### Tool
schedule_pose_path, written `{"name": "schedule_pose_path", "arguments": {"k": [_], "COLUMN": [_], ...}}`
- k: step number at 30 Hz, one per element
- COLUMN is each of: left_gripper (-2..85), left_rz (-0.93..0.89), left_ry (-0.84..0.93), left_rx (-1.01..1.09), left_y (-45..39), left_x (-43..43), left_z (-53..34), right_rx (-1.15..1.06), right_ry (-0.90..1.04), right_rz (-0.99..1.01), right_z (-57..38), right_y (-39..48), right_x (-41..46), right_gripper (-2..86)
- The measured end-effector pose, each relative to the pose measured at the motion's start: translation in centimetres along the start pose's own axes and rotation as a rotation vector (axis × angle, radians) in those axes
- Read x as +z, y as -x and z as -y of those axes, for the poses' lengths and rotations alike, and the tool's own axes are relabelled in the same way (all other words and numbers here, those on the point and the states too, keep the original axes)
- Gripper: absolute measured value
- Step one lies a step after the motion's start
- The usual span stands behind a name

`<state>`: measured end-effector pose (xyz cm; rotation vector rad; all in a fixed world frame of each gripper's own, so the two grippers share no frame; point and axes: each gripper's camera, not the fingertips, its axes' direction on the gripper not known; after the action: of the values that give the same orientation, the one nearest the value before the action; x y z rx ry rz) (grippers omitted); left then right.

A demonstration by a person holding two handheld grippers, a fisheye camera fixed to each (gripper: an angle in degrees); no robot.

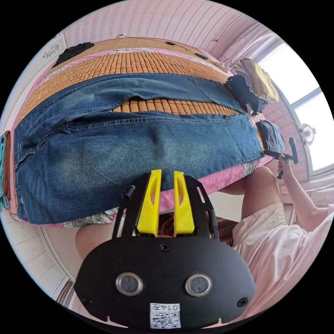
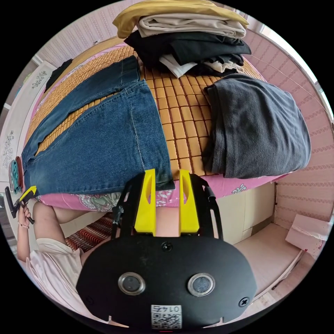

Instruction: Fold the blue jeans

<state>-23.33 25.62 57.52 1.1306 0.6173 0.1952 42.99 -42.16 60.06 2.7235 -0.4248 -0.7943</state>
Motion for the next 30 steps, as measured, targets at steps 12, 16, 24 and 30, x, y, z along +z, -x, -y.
{"name": "schedule_pose_path", "arguments": {"k": [12,16,24,30], "left_gripper": [4.2,4.0,2.0,-0.5], "left_rz": [0.023,0.054,0.080,0.154], "left_ry": [0.046,-0.020,-0.049,-0.002], "left_rx": [0.096,0.159,0.152,0.172], "left_y": [-1.2,-1.5,0.0,1.6], "left_x": [-1.9,-4.4,-3.2,-1.9], "left_z": [0.4,3.0,13.8,16.3], "right_rx": [-0.189,-0.383,-0.424,-0.407], "right_ry": [0.032,-0.150,-0.145,-0.097], "right_rz": [-0.203,-0.223,-0.143,-0.255], "right_z": [0.3,4.4,15.5,16.9], "right_y": [4.8,11.3,19.0,19.2], "right_x": [-4.0,-6.5,-2.7,-0.3], "right_gripper": [0.7,-0.7,-0.8,-0.5]}}
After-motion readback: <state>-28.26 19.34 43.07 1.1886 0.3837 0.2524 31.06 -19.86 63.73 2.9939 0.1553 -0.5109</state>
